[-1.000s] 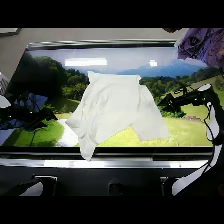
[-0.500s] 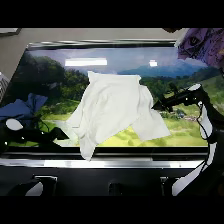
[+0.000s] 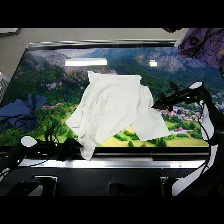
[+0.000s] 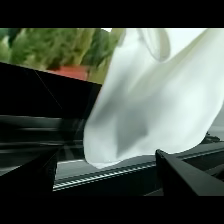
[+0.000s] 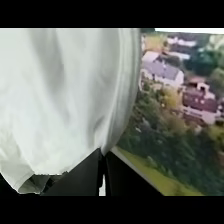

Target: Fold the clothes and pants, and hang the long-sleeved shirts on hangers.

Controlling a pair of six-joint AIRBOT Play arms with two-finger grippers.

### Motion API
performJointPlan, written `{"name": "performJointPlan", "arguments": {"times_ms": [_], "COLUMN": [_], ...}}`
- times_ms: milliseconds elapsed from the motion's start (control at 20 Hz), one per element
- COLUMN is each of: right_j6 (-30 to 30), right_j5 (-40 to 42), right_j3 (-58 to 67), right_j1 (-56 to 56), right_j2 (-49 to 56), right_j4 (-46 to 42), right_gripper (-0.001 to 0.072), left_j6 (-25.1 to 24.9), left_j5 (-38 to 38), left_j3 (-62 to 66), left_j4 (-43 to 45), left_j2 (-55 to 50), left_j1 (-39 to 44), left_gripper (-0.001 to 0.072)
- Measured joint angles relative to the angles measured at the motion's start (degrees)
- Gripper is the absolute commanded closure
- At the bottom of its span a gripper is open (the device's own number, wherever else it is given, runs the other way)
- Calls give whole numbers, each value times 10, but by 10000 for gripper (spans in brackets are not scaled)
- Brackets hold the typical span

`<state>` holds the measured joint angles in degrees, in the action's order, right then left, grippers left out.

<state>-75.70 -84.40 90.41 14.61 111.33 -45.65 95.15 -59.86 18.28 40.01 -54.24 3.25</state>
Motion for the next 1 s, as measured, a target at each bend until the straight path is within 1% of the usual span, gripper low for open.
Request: {"name": "performJointPlan", "arguments": {"times_ms": [250, 300, 350, 400, 450, 550, 700, 800, 900, 1000], "right_j6": [-4, -5, -5, -7, -7, -7, -9, -7, -4, -2], "right_j5": [0, -1, -2, -4, -5, -8, -9, 0, 22, 53], "right_j3": [0, 0, 0, 0, 0, 0, 0, 2, 16, 49], "right_j1": [0, 0, 0, 0, 0, 0, 0, 0, 0, 0], "right_j2": [-19, -22, -25, -28, -31, -39, -58, -80, -110, -144], "right_j4": [0, 0, 0, 0, 0, -1, 3, 14, 29, 45], "right_gripper": [676, 676, 676, 676, 676, 676, 677, 677, 677, 677], "left_j6": [-3, -3, -6, -14, -27, -51, -80, -90, -89, -78], "left_j5": [46, 57, 68, 83, 101, 118, 127, 124, 112, 79], "left_j3": [-5, -5, -5, -3, -1, 12, 52, 100, 171, 273], "left_j4": [-45, -56, -70, -78, -84, -118, -135, -123, -86, -35], "left_j2": [-32, -41, -50, -59, -68, -78, -85, -87, -88, -89], "left_j1": [59, 70, 82, 91, 100, 110, 115, 108, 81, 40], "left_gripper": [-6, 23, 225, 534, 689, 692, 694, 695, 694, 694]}}
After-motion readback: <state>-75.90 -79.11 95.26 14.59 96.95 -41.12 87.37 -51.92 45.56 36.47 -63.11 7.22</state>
